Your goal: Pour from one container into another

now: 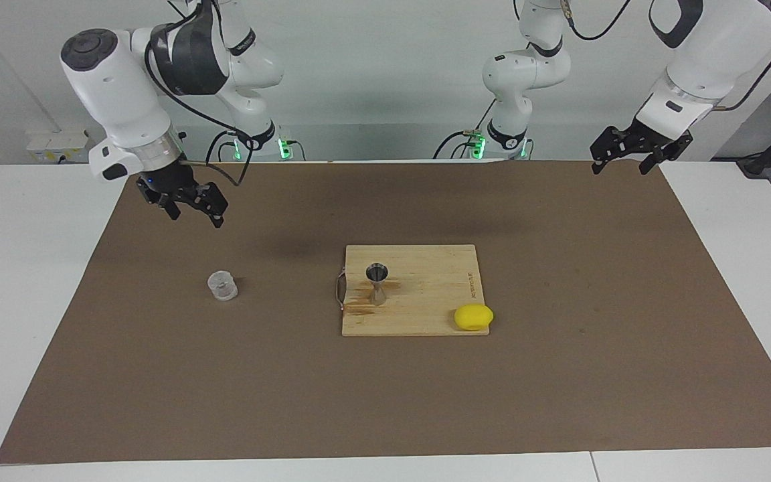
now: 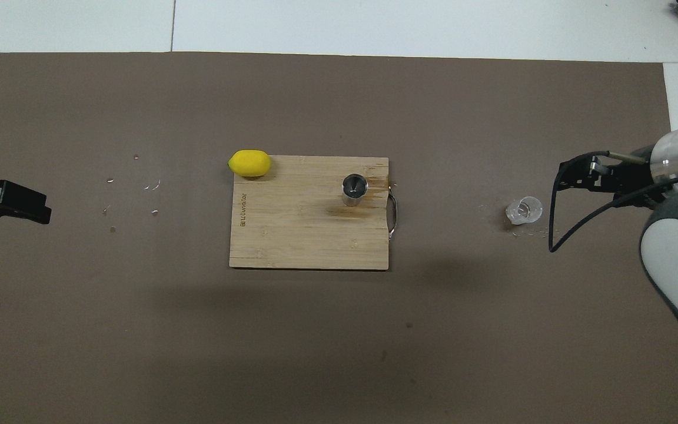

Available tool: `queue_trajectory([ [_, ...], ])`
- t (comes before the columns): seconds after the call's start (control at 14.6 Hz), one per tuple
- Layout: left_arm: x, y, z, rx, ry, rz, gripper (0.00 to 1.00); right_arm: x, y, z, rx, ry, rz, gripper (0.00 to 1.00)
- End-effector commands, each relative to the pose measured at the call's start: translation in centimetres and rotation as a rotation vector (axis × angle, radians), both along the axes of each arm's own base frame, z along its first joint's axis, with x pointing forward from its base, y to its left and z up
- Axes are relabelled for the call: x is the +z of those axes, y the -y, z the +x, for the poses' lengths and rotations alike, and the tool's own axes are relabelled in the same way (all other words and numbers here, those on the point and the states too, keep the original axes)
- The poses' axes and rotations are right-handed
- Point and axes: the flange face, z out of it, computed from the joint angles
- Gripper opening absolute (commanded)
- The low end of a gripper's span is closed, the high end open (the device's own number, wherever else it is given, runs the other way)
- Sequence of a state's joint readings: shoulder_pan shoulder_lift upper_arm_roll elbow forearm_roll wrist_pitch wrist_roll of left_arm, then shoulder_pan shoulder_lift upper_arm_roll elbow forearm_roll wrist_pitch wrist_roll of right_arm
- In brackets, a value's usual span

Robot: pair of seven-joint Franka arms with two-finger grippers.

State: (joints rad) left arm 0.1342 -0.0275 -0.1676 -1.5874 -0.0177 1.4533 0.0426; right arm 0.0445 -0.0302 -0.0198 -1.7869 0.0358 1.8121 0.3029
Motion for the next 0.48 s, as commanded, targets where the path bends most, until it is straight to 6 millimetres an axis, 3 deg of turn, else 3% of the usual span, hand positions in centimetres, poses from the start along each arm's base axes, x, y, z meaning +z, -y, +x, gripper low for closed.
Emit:
queue_trajectory([
  [0.0, 0.0, -0.1, 0.0, -0.004, 0.004, -0.006, 1.00, 3.1, 0.7, 0.7, 0.035, -0.006, -0.059, 1.00],
  [0.2, 0.0, -0.1, 0.0, -0.004, 0.002, -0.006, 1.00, 5.2, 0.5, 0.7, 0.039, -0.012, -0.070, 1.00],
  [0.41, 0.0, -0.1, 0.0, -0.004, 0.002, -0.006, 1.00, 5.4, 0.7, 0.1, 0.028, -0.037, -0.047, 1.00],
])
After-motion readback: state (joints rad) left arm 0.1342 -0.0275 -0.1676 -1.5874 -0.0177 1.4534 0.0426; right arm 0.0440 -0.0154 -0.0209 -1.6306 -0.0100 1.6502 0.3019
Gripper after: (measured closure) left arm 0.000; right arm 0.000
